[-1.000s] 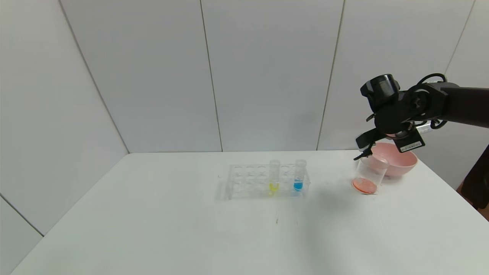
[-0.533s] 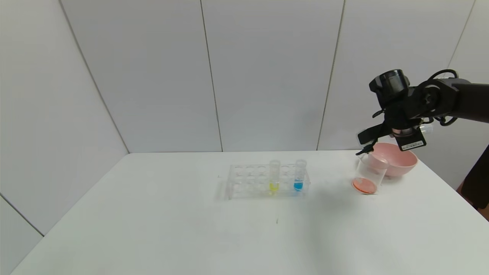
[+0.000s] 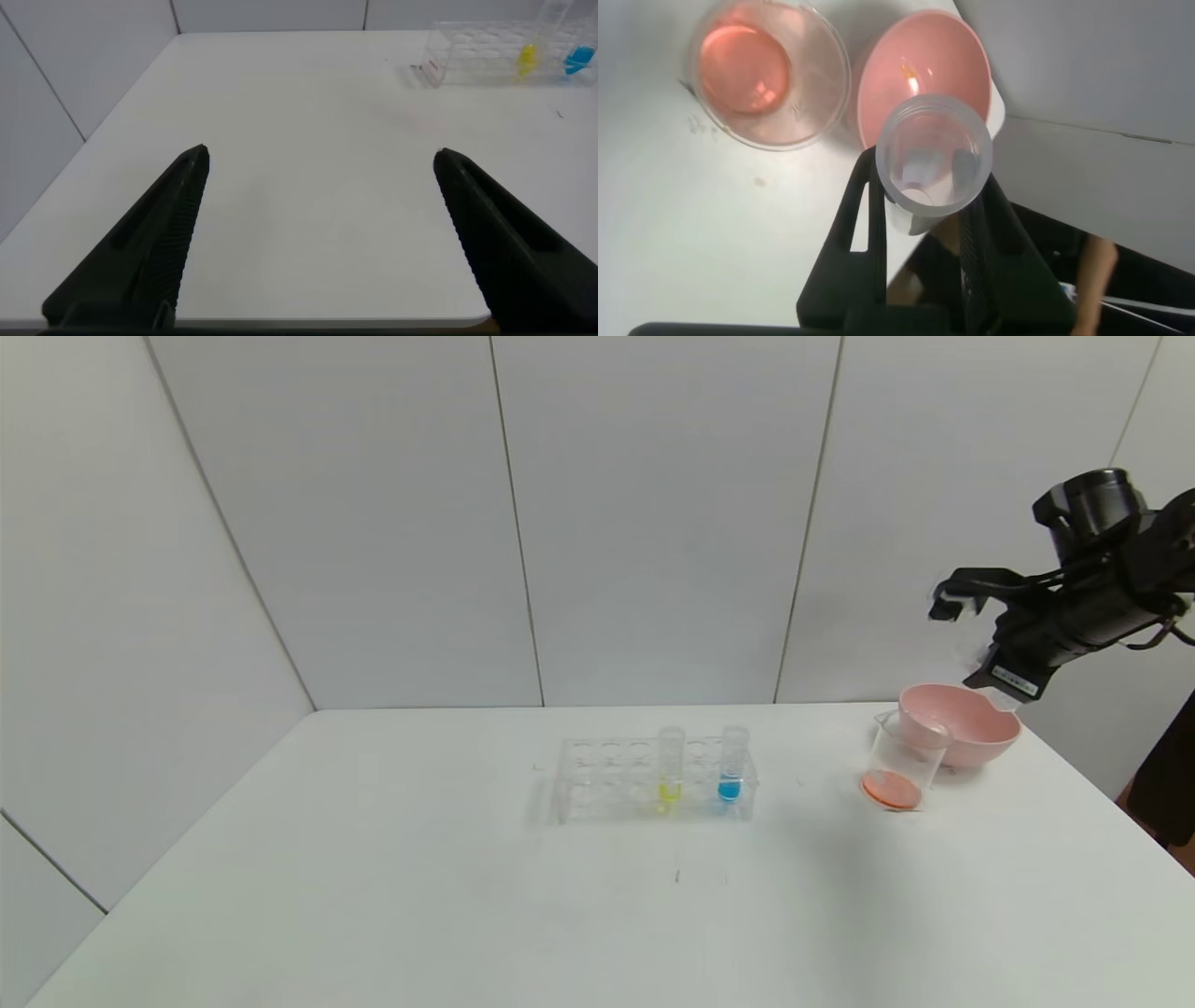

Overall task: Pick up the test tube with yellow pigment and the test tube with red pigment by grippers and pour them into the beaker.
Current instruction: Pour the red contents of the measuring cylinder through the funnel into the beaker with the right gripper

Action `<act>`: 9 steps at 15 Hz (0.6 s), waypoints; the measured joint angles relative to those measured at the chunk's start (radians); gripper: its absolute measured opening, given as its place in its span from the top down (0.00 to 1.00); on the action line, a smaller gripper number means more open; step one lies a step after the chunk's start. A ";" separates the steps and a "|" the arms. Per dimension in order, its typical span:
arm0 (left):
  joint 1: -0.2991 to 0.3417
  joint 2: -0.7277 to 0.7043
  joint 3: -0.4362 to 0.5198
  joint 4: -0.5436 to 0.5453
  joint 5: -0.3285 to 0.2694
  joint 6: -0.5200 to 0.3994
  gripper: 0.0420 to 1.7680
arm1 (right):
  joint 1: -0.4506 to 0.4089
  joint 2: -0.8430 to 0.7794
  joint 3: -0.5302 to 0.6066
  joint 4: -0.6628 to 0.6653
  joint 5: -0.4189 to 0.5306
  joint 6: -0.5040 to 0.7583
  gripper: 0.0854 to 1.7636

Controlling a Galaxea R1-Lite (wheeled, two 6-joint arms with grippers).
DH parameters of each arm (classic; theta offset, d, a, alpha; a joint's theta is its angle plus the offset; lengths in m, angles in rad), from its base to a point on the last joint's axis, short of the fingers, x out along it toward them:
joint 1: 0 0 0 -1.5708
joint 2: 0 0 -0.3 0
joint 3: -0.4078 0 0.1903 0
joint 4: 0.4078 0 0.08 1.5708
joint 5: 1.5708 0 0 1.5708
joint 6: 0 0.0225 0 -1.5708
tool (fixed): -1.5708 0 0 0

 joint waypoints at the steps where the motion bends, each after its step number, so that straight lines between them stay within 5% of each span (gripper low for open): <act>1: 0.000 0.000 0.000 0.000 0.000 0.000 0.03 | -0.022 -0.018 0.005 -0.003 0.088 0.073 0.75; 6: 0.000 0.000 0.000 0.000 0.000 0.000 0.03 | -0.142 -0.112 0.014 -0.012 0.429 0.349 0.75; 9: 0.000 0.000 0.000 0.000 0.000 0.000 0.03 | -0.235 -0.164 0.049 -0.020 0.531 0.414 0.75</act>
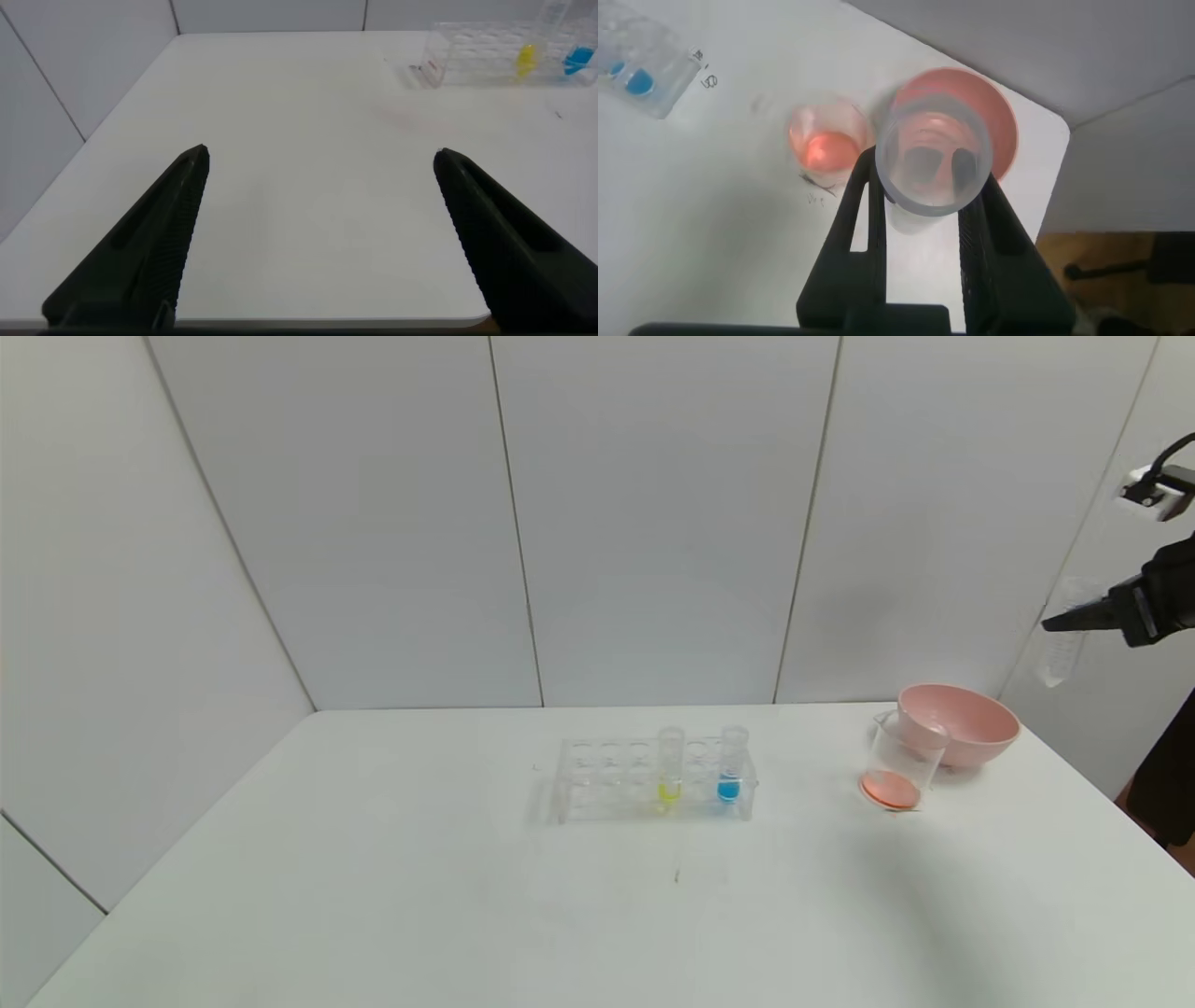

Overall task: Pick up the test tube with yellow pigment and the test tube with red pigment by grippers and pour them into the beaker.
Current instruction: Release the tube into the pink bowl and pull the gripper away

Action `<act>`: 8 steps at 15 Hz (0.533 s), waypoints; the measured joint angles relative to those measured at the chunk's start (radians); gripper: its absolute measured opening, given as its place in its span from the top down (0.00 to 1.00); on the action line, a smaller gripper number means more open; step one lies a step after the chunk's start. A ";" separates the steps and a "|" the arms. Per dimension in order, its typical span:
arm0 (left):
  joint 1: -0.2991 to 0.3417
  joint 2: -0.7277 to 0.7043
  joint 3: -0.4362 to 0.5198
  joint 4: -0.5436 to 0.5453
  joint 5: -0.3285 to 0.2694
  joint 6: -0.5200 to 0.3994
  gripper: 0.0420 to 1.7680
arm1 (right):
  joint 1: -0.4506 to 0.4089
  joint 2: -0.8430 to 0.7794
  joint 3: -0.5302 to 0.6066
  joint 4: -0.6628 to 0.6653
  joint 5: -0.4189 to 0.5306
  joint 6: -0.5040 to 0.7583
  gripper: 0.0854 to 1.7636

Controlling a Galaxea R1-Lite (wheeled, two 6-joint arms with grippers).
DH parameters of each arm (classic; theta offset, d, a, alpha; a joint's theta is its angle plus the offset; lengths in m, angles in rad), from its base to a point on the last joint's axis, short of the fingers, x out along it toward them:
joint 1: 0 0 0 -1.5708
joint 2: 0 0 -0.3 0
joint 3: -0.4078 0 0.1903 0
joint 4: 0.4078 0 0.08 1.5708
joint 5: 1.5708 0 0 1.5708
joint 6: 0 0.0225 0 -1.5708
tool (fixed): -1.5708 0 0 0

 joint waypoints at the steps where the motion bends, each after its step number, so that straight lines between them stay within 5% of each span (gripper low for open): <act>1: 0.000 0.000 0.000 0.000 0.000 0.000 0.03 | -0.017 -0.019 0.034 -0.026 0.027 0.030 0.75; 3: 0.000 0.000 0.000 0.000 0.000 0.000 0.03 | -0.041 -0.056 0.138 -0.154 0.068 0.085 0.75; 8: 0.000 0.000 0.000 0.000 0.000 0.000 0.03 | -0.051 -0.113 0.479 -0.709 0.073 0.333 0.75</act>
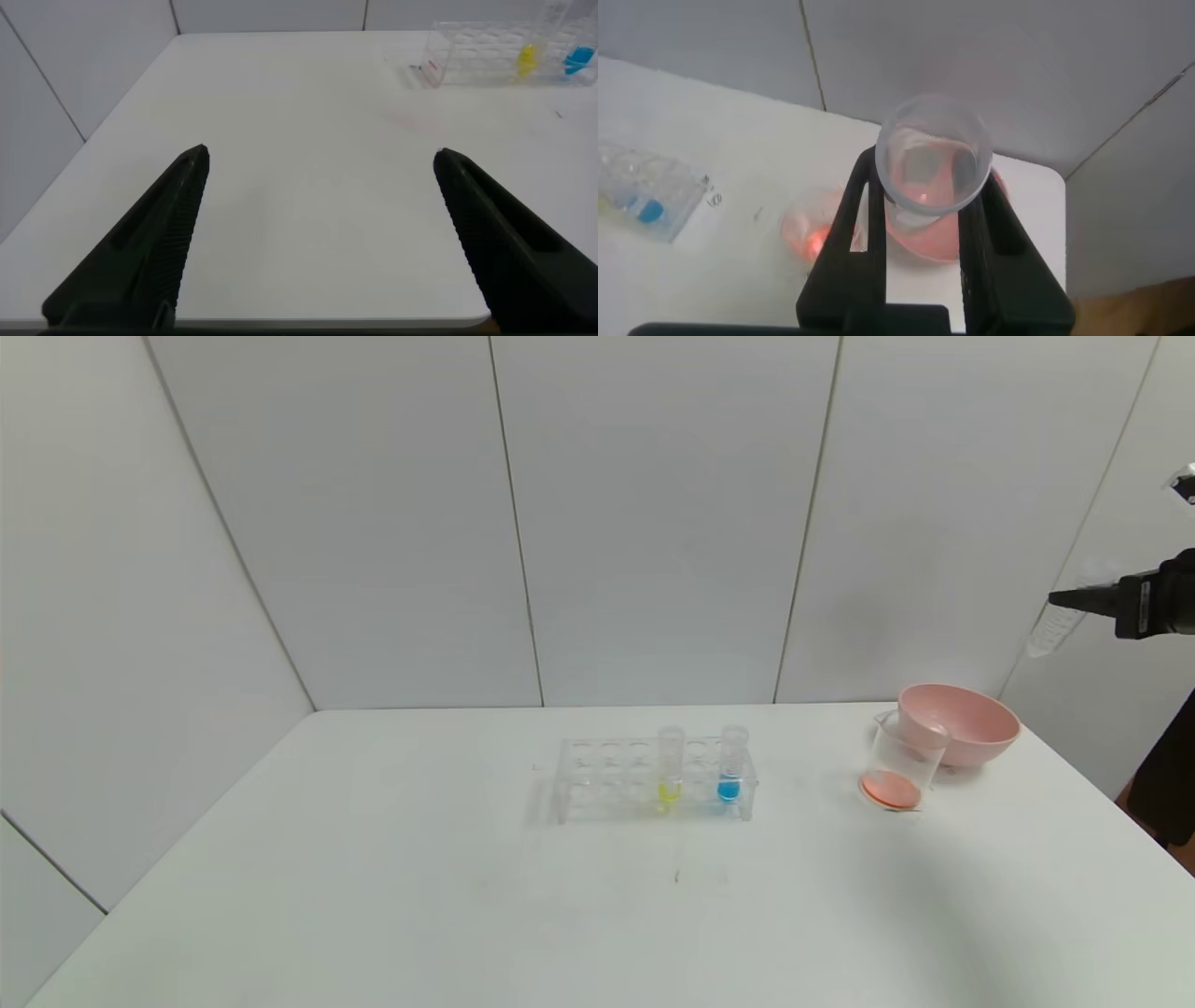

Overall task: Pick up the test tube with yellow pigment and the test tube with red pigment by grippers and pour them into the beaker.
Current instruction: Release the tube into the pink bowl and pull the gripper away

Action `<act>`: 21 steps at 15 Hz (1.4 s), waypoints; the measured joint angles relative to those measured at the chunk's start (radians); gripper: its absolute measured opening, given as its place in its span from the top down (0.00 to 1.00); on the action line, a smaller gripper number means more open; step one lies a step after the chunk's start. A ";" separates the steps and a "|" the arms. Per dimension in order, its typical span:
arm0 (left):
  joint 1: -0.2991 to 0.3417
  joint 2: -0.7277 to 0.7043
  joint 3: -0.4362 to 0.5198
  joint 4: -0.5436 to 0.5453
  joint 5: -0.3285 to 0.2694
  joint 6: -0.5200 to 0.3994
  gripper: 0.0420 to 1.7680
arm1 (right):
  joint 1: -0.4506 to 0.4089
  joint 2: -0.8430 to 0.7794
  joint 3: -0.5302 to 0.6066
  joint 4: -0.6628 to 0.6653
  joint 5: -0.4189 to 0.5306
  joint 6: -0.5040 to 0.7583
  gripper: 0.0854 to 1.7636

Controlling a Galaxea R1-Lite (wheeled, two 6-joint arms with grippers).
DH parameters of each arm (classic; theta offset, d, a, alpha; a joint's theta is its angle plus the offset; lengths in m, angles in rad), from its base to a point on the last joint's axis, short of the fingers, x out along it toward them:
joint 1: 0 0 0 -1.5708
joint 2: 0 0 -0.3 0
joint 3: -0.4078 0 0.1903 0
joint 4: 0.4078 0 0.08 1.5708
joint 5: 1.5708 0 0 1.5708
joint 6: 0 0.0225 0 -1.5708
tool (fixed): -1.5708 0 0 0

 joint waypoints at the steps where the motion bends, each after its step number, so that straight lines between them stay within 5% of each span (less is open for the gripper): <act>1: 0.000 0.000 0.000 0.000 0.000 0.000 0.03 | 0.006 0.005 0.033 -0.025 -0.029 0.024 0.75; 4: 0.000 0.000 0.000 0.000 0.000 0.000 0.03 | 0.022 0.053 0.045 -0.044 -0.110 0.036 0.75; 10: 0.000 0.000 0.000 0.000 0.000 0.000 0.03 | 0.081 0.230 -0.113 -0.044 -0.286 0.073 0.75; 21: 0.000 0.000 0.000 0.000 0.000 0.000 0.03 | 0.103 0.390 -0.180 -0.098 -0.297 0.096 0.75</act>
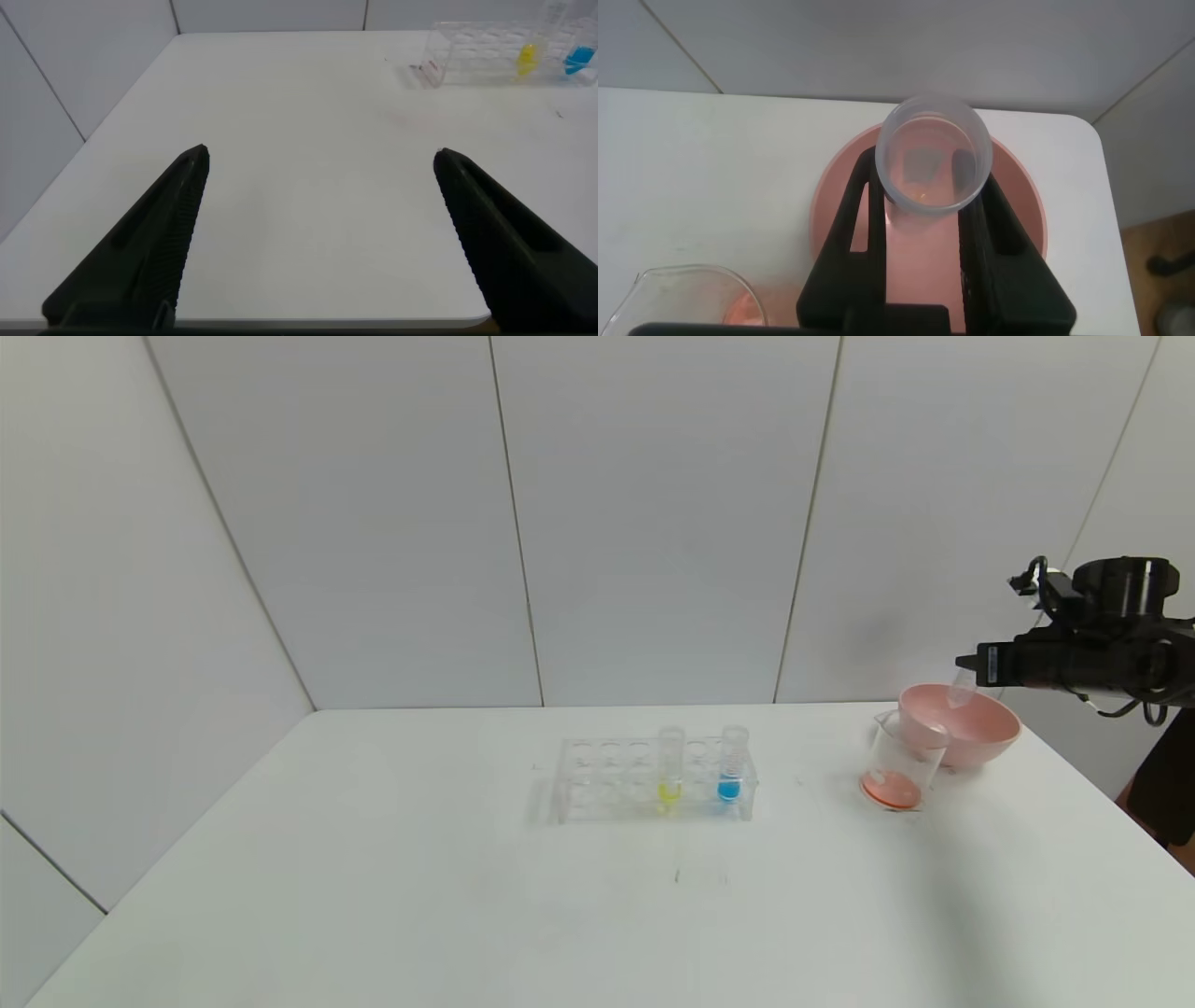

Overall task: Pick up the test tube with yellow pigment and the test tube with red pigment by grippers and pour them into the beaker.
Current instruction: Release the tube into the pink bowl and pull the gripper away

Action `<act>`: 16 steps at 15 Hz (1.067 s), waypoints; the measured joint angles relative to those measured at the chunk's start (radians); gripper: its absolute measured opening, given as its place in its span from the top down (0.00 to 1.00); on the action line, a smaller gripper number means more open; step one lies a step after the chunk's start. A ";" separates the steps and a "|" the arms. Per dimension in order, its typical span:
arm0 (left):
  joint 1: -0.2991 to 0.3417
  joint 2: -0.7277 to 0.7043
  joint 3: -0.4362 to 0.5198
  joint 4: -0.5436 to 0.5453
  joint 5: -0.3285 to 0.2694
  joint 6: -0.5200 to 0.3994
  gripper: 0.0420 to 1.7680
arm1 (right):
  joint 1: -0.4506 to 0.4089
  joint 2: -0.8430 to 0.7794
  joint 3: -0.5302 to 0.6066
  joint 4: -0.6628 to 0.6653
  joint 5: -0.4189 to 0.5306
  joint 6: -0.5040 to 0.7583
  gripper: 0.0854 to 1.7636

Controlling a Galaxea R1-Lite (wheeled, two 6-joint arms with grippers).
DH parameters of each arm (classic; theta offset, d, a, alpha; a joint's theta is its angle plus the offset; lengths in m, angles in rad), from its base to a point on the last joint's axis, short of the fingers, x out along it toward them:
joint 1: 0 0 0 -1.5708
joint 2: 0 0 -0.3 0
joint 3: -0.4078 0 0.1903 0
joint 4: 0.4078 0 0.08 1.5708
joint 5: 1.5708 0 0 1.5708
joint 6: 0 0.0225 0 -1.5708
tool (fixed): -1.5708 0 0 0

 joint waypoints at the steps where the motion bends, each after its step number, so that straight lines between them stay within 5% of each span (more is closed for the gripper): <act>1: 0.000 0.000 0.000 0.000 0.000 0.000 0.03 | 0.000 0.001 0.000 0.000 0.000 0.000 0.75; 10: 0.000 0.000 0.000 0.000 0.000 0.000 0.03 | -0.002 0.001 0.003 0.000 0.003 -0.003 0.75; 16: 0.000 0.000 0.000 0.000 0.000 0.000 0.03 | -0.002 0.001 0.003 -0.002 -0.004 -0.006 0.39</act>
